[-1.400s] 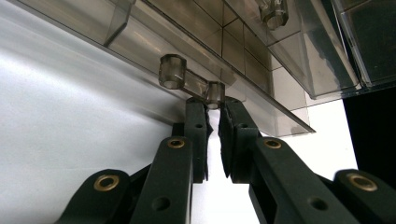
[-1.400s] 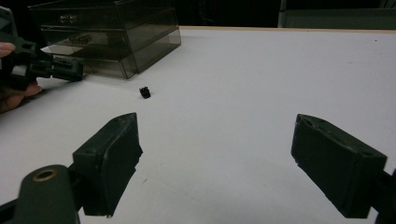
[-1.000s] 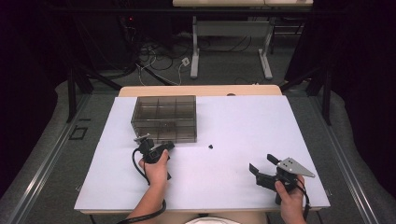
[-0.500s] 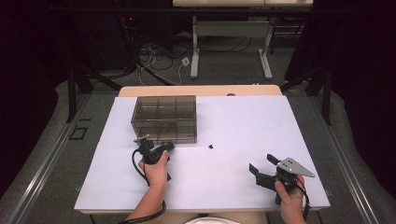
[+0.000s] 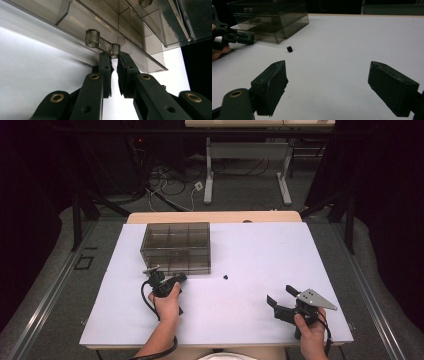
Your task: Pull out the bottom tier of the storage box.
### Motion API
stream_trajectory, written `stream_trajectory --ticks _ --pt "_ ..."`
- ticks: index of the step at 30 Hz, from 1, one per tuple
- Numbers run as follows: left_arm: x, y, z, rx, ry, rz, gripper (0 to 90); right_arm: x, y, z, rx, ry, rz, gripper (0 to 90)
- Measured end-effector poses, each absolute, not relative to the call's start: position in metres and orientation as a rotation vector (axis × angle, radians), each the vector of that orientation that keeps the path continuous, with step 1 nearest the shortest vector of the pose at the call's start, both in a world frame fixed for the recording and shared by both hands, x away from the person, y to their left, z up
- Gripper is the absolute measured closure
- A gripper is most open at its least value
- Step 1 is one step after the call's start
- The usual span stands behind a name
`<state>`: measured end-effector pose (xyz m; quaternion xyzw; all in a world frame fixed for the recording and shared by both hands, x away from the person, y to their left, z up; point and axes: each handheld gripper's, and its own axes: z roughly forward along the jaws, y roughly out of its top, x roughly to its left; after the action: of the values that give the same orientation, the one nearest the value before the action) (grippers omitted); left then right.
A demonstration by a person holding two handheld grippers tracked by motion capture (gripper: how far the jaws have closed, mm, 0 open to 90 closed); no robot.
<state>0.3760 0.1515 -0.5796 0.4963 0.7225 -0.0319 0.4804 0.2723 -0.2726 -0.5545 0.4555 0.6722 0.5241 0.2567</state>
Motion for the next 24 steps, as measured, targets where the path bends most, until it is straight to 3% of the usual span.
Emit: stream_trajectory --ticks 24 --pt "0.3706 0.1517 -0.5805 1.204 1.758 -0.085 82.0 0.2723 -0.2725 -0.5545 1.235 1.823 1.427 15.1"
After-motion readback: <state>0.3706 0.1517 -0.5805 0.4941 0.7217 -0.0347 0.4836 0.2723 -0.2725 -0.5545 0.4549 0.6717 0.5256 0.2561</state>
